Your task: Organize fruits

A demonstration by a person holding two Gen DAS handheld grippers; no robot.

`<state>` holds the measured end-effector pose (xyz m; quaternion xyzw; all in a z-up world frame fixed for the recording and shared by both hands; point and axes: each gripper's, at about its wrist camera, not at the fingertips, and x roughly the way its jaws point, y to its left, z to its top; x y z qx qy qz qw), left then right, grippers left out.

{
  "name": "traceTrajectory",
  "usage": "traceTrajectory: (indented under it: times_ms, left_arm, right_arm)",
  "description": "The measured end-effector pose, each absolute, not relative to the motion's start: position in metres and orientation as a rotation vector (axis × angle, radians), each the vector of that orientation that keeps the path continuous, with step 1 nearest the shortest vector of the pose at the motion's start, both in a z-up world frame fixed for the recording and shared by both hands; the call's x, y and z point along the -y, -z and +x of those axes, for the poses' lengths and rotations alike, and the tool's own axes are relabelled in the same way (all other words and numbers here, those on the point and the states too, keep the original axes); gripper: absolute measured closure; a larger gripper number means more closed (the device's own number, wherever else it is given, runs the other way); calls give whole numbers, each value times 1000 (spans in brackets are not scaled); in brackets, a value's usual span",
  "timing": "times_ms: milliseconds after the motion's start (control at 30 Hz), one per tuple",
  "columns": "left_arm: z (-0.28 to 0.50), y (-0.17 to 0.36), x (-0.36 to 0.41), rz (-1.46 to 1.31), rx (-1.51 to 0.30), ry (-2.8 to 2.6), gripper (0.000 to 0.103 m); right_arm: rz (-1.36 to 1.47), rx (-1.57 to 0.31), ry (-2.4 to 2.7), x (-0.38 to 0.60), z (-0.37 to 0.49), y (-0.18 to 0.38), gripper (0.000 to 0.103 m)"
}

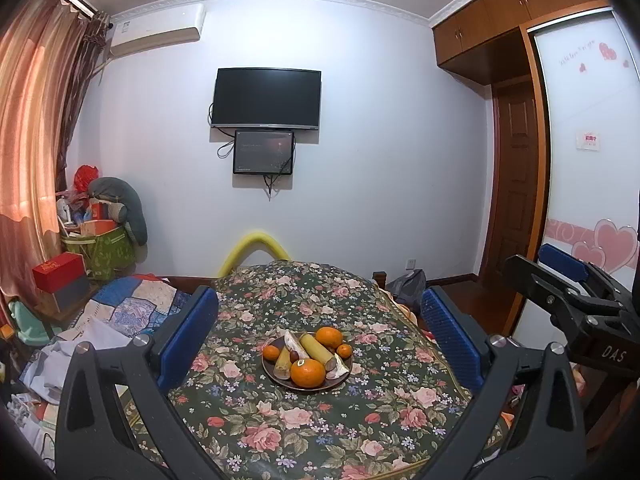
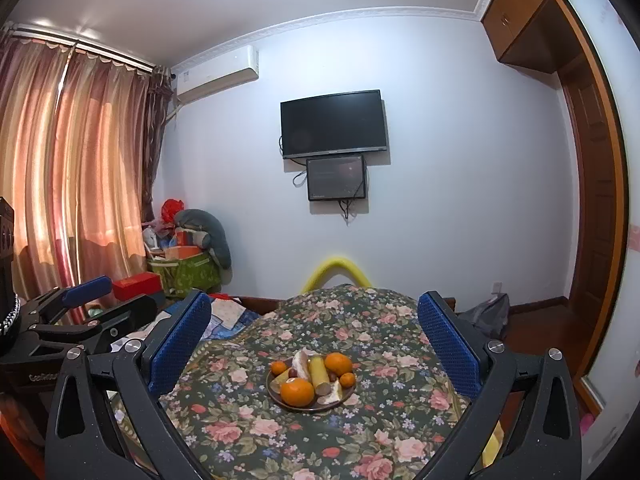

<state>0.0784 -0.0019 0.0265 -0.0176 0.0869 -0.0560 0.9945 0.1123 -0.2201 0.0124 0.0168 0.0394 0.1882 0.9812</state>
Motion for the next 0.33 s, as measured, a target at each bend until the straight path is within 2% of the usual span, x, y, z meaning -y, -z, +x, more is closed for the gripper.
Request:
traceTrajectory:
  times_ms: [333]
  left_arm:
    - [83, -24, 4, -37, -191, 115, 0]
  right_arm:
    - [42, -92, -382, 222, 115, -12, 0]
